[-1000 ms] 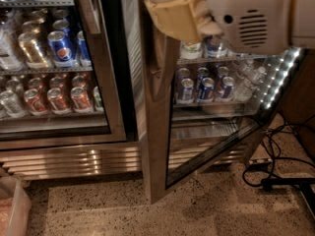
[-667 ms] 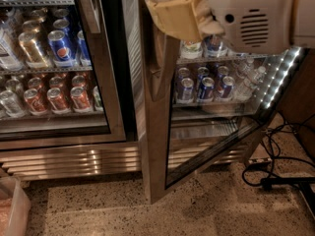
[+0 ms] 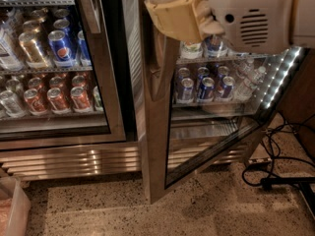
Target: Open right fridge door
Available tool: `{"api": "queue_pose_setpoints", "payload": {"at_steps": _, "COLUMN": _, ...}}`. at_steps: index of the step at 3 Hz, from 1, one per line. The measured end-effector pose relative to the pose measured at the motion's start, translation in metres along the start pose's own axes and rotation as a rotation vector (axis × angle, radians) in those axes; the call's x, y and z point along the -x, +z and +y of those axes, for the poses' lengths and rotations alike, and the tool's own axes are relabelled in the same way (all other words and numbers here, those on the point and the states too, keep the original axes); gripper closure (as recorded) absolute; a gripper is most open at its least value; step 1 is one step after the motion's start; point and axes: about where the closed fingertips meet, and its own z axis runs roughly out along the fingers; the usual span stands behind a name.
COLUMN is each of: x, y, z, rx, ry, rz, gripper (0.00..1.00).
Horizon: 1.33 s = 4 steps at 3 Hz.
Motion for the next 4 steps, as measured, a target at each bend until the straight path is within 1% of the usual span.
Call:
{"api": "queue_pose_setpoints", "payload": {"at_steps": 1, "x": 0.0, "y": 0.0, "z": 0.0, "rx": 0.0, "ry": 0.0, "rz": 0.0, "gripper": 0.13}}
{"api": "queue_pose_setpoints", "payload": {"at_steps": 2, "x": 0.0, "y": 0.0, "z": 0.0, "rx": 0.0, "ry": 0.0, "rz": 0.0, "gripper": 0.0}}
{"api": "queue_pose_setpoints", "payload": {"at_steps": 3, "x": 0.013, "y": -0.012, "z": 0.006, "rx": -0.025, "ry": -0.024, "rz": -0.011, "gripper": 0.0}}
{"api": "queue_pose_setpoints", "payload": {"at_steps": 4, "x": 0.015, "y": -0.015, "z": 0.006, "rx": -0.032, "ry": -0.029, "rz": -0.01, "gripper": 0.0}}
